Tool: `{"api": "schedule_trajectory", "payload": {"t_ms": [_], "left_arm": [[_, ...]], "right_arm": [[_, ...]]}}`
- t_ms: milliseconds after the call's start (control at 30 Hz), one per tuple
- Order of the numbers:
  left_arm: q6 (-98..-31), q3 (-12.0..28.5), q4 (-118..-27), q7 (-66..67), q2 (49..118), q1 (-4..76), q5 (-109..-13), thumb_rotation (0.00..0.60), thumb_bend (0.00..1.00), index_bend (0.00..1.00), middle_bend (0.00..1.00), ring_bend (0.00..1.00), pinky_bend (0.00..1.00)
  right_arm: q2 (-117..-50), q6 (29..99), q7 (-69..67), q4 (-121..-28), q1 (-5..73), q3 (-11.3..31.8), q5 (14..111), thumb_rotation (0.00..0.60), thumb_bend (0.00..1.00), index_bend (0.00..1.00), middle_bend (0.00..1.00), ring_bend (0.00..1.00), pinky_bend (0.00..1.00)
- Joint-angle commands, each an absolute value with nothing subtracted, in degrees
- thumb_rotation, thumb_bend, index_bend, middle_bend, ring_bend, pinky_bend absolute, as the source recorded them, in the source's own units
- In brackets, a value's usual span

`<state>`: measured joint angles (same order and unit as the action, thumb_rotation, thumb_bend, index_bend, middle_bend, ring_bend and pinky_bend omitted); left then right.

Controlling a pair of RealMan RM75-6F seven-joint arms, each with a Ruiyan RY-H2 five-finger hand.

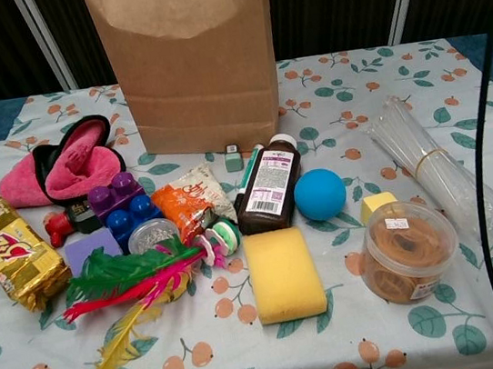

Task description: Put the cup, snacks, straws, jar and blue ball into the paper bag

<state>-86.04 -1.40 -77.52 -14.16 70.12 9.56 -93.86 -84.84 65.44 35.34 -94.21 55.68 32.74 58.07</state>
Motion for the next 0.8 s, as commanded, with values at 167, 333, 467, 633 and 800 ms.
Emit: {"api": "schedule_trajectory", "payload": {"t_ms": [167,333,467,633,800], "left_arm": [[-86.4,-1.0,-76.9,-15.0,70.2,9.6,-93.5,0.6,0.11,0.09,0.11,0.06,0.22],[-86.4,-1.0,-76.2,-15.4,70.4,9.5,-93.4,0.6,0.11,0.09,0.11,0.06,0.22],[-86.5,-1.0,-76.0,-15.6,70.4,9.5,-93.4,0.6,0.11,0.09,0.11,0.06,0.22],[-86.4,-0.8,-75.9,-15.8,70.5,9.6,-93.1,0.6,0.11,0.09,0.11,0.06,0.22],[-86.3,-0.5,-75.8,-15.9,70.7,9.7,-92.9,0.6,0.11,0.09,0.11,0.06,0.22]], "right_arm": [[-89.2,65.2,38.2,-84.9,61.1,31.1,57.5,0.6,0.24,0.51,0.41,0.31,0.47],[-92.1,65.8,36.7,-79.0,62.3,28.6,59.2,0.6,0.25,0.51,0.41,0.31,0.47],[-93.7,66.8,36.0,-75.0,63.1,27.1,61.5,0.6,0.25,0.51,0.41,0.31,0.47],[-94.8,66.6,35.4,-72.7,63.9,26.5,61.9,0.6,0.26,0.52,0.41,0.31,0.47],[-94.6,64.5,36.8,-73.2,64.4,26.2,60.0,0.6,0.19,0.41,0.34,0.25,0.39]]}}
